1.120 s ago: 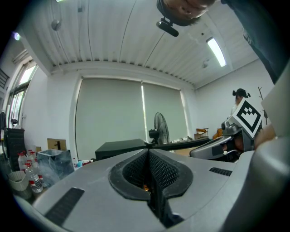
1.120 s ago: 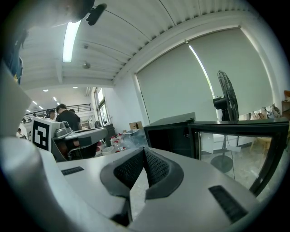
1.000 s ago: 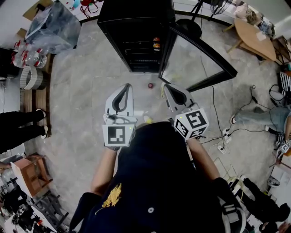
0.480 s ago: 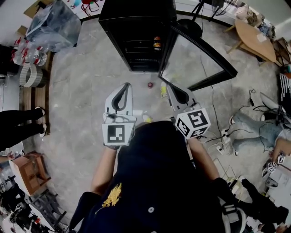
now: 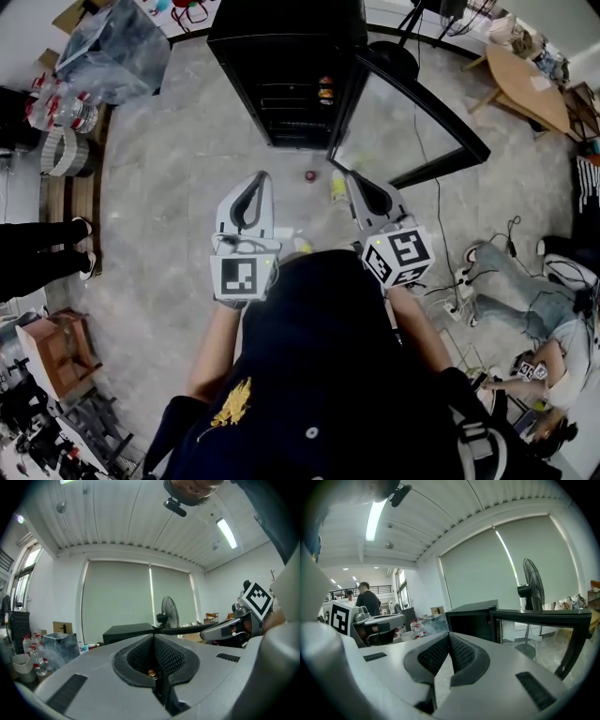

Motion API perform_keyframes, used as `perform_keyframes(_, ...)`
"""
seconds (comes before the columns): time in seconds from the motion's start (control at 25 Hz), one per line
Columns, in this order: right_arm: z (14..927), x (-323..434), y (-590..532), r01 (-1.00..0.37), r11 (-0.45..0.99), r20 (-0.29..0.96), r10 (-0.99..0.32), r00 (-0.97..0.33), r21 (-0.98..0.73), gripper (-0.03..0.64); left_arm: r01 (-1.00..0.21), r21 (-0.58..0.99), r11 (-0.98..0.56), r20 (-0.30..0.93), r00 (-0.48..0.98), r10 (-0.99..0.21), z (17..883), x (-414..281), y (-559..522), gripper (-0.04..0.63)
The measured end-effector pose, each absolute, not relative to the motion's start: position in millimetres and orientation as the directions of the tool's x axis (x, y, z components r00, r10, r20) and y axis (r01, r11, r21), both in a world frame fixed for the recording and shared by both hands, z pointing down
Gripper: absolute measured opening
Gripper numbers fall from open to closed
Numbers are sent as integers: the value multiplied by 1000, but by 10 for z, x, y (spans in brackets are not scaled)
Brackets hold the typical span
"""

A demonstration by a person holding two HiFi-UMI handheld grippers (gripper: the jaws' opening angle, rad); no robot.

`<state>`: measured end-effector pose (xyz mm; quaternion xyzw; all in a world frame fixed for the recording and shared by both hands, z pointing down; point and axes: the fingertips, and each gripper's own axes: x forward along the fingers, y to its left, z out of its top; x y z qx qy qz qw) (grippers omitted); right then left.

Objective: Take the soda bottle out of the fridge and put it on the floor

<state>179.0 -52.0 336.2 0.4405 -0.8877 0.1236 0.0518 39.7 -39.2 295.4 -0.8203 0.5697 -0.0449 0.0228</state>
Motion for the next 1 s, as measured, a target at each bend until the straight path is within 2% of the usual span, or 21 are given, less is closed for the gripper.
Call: perform_keyframes(1.0, 3412, 1841, -545, -820, 558, 256, -780, -571, -127, -6, -931, -85, -354, 96, 346, -933, 3131, 229, -288, 18)
